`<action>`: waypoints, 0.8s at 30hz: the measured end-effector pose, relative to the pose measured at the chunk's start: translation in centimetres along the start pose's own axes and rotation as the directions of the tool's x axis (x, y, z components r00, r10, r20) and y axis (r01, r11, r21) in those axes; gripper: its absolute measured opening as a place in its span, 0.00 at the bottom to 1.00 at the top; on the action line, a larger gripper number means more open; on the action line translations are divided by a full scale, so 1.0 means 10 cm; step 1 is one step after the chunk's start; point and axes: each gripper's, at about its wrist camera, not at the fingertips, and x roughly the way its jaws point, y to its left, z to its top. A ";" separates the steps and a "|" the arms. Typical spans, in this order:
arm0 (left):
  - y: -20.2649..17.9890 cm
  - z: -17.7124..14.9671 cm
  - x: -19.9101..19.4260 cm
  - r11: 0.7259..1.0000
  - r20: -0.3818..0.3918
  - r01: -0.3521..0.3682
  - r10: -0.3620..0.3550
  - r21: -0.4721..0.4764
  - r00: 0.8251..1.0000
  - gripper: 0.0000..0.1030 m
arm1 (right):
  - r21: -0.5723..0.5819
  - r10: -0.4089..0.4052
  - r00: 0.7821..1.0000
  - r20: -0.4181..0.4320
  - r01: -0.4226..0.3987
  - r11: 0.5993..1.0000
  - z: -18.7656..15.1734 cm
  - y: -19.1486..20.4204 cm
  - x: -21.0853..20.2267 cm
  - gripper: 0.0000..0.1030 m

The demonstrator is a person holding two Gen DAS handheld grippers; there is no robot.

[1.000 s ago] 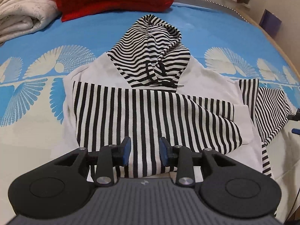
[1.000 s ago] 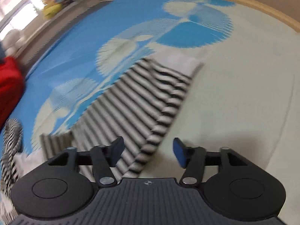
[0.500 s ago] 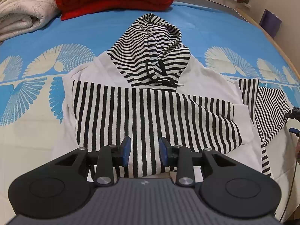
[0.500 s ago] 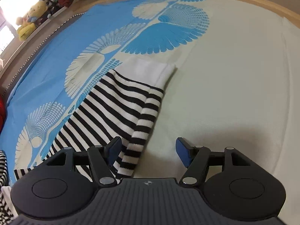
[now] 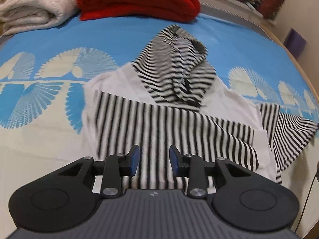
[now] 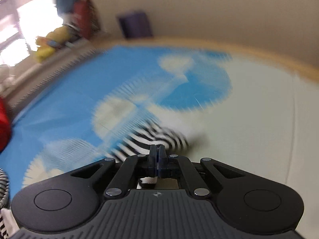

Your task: Fold small clothes

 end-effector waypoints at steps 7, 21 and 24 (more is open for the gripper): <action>0.64 0.17 -0.18 0.986 0.037 -0.035 0.042 -0.160 0.998 0.35 | -0.421 0.597 0.801 0.037 -0.530 0.736 -0.68 1.39 -1.34 0.00; 0.94 0.24 -0.20 0.967 0.020 0.004 0.001 -0.255 1.000 0.35 | -0.256 0.444 0.663 -0.602 -0.688 0.679 -1.12 1.85 -1.65 0.37; 0.74 0.23 -0.10 0.976 -0.001 0.013 -0.013 -0.216 1.000 0.35 | -0.164 0.482 0.704 -0.521 -0.637 0.754 -0.81 1.63 -1.54 0.41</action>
